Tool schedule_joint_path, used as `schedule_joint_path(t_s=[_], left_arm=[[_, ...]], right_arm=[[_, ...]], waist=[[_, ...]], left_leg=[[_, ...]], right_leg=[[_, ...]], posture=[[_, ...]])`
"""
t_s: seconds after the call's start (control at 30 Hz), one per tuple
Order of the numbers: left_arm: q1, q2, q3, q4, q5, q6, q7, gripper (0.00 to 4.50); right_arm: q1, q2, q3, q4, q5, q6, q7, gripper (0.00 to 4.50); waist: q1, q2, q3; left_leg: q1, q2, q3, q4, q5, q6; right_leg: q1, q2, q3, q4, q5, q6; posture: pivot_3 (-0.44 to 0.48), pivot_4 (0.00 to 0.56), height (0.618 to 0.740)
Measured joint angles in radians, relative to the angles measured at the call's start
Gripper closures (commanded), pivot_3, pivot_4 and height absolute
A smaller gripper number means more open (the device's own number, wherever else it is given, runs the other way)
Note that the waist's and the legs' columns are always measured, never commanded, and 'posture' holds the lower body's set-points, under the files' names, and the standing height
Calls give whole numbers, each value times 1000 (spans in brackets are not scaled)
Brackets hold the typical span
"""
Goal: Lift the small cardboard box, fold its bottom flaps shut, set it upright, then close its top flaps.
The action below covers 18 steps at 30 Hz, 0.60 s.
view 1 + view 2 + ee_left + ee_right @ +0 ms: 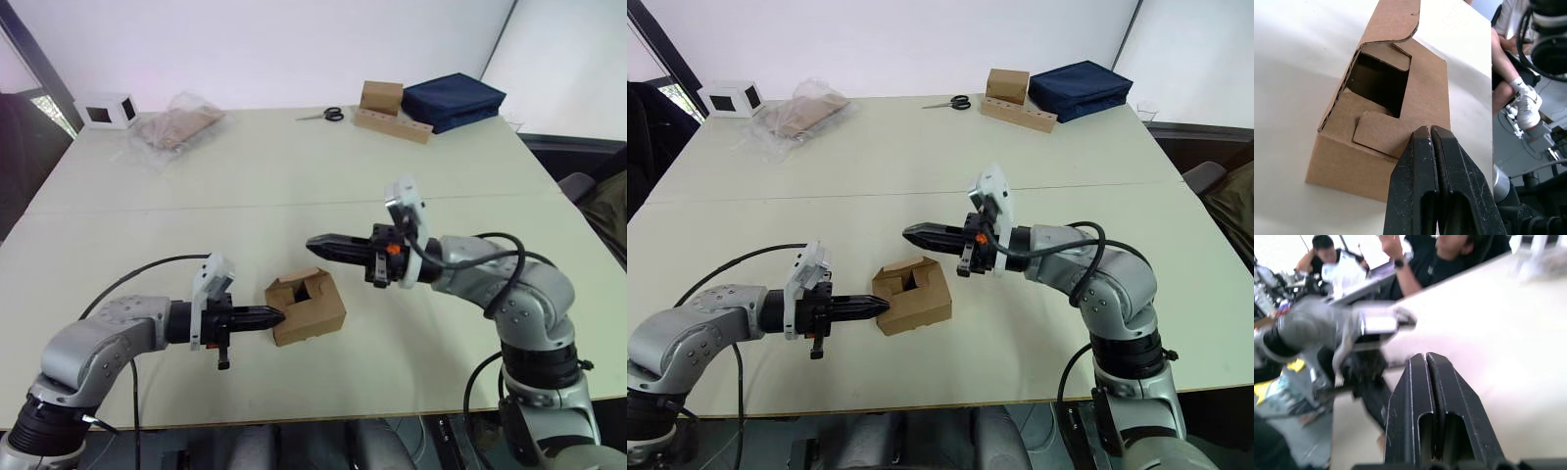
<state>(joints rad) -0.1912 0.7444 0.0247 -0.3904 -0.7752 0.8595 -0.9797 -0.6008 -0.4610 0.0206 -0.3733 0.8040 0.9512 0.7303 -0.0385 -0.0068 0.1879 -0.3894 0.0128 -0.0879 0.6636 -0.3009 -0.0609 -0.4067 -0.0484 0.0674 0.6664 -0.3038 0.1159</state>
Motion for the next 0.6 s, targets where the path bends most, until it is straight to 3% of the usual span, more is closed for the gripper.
schedule_joint_path(t_s=[0.03,0.13,0.2,0.6], left_arm=[[-3,0,0,4,0,0,0,4500],[-7,0,1,10,-2,1,0,4500],[-8,0,3,11,-7,5,2,4500],[1,17,20,-5,-23,19,27,4500]], right_arm=[[-7,0,17,25,-24,-9,-2,3787],[-17,-4,82,73,-93,-44,7,2483],[-35,-2,118,94,-129,-65,15,1894],[-41,-58,260,112,-268,-123,121,1894]], waist=[[-1,0,0],[-3,0,0],[-4,0,0],[-3,0,0]], left_leg=[[0,0,0,0,0,0],[0,0,0,0,0,0],[0,0,0,0,0,0],[0,0,0,0,0,0]], right_leg=[[0,0,0,0,0,0],[-1,0,0,0,0,0],[-1,0,0,0,0,0],[-1,0,0,0,0,0]], posture=[[0,150,740],[0,150,740],[0,150,740],[0,150,740]])
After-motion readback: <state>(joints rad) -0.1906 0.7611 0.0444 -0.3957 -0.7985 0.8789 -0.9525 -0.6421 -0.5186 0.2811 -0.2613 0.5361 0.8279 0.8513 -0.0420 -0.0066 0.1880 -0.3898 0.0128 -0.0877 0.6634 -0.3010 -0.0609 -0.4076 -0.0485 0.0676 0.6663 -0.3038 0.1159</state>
